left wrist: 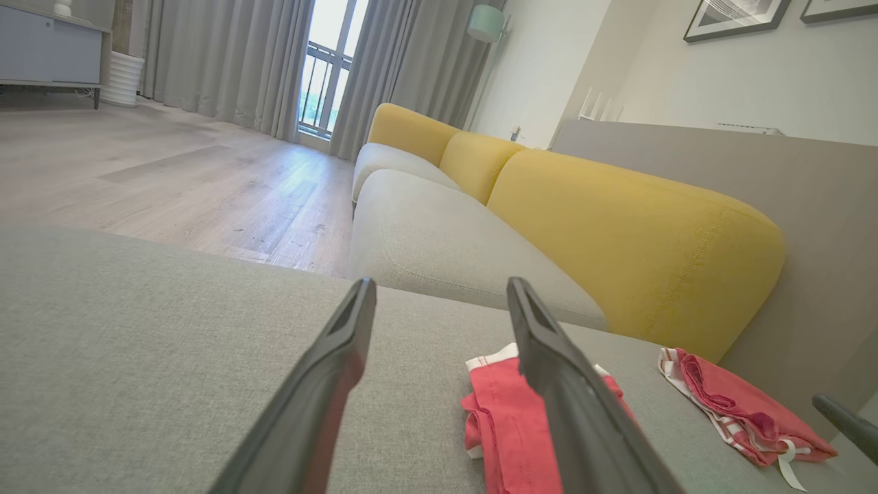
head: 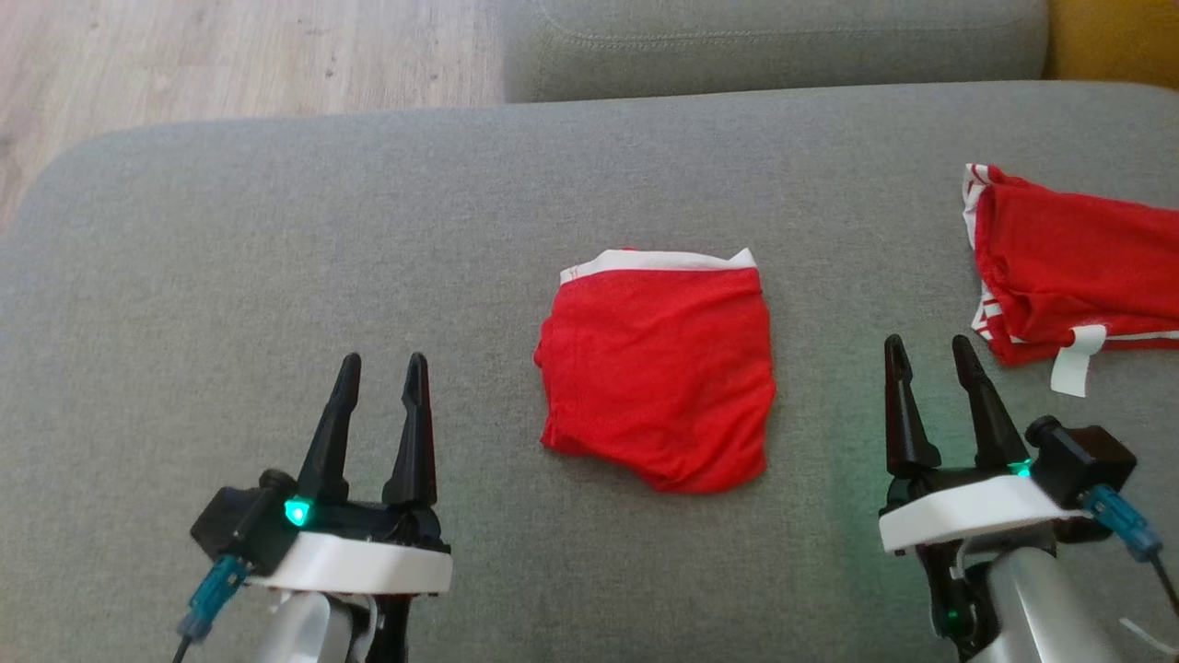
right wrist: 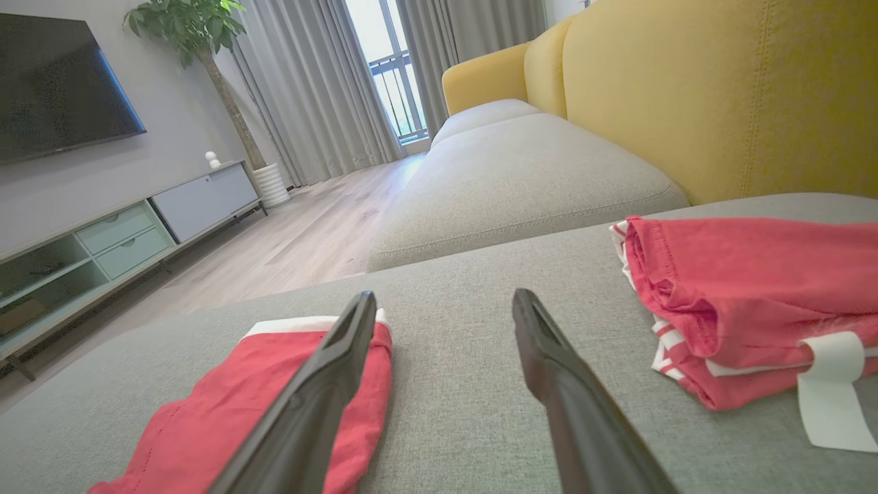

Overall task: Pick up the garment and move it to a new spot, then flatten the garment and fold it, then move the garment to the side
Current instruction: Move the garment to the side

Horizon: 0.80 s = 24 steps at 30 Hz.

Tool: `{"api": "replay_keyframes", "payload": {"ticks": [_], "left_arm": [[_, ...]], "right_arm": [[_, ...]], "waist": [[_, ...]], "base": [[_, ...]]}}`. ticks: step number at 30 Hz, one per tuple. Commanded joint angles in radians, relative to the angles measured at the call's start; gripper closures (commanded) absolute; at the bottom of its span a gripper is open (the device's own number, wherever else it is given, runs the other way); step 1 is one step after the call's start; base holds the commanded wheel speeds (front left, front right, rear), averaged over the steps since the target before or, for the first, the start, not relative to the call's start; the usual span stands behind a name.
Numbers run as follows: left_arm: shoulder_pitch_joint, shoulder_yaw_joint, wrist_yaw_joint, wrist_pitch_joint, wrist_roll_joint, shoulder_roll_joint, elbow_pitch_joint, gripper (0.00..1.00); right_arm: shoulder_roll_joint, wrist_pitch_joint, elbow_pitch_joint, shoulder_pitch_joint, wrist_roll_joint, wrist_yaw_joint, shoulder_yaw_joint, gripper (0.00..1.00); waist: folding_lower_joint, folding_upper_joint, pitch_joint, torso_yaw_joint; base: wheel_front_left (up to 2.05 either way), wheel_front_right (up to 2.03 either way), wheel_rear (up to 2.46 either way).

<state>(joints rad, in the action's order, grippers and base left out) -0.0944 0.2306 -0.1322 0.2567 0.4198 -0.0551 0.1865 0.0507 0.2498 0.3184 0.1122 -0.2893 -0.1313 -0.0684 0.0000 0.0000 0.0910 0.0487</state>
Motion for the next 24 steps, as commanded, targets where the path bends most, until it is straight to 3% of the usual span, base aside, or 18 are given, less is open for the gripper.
{"api": "replay_keyframes", "payload": {"ticks": [1,8,13,24], "left_arm": [[-0.030,-0.030,0.002,0.005,-0.010,-0.008,-0.036,0.00],[-0.054,-0.014,0.002,0.005,-0.007,-0.008,-0.033,0.00],[-0.079,0.014,0.002,0.005,0.006,-0.008,-0.021,0.00],[-0.111,0.040,0.002,0.005,0.010,-0.006,-0.004,0.00]], "right_arm": [[0.000,0.008,-0.030,0.024,0.002,0.001,-0.023,0.00],[0.000,-0.048,-0.004,0.065,0.009,0.001,-0.064,0.00],[0.000,-0.081,0.084,0.115,0.042,0.001,-0.087,0.00],[0.000,-0.130,0.300,0.201,-0.041,0.001,-0.142,0.00]], "waist": [[0.0000,0.0000,0.007,0.004],[0.0000,0.0000,0.051,0.025],[0.0000,0.0000,0.086,0.057],[0.0000,0.0000,0.125,0.127]], "base": [[0.00,0.00,0.00],[0.00,0.00,0.00],[0.00,0.00,0.00],[0.00,0.00,0.00]]}}
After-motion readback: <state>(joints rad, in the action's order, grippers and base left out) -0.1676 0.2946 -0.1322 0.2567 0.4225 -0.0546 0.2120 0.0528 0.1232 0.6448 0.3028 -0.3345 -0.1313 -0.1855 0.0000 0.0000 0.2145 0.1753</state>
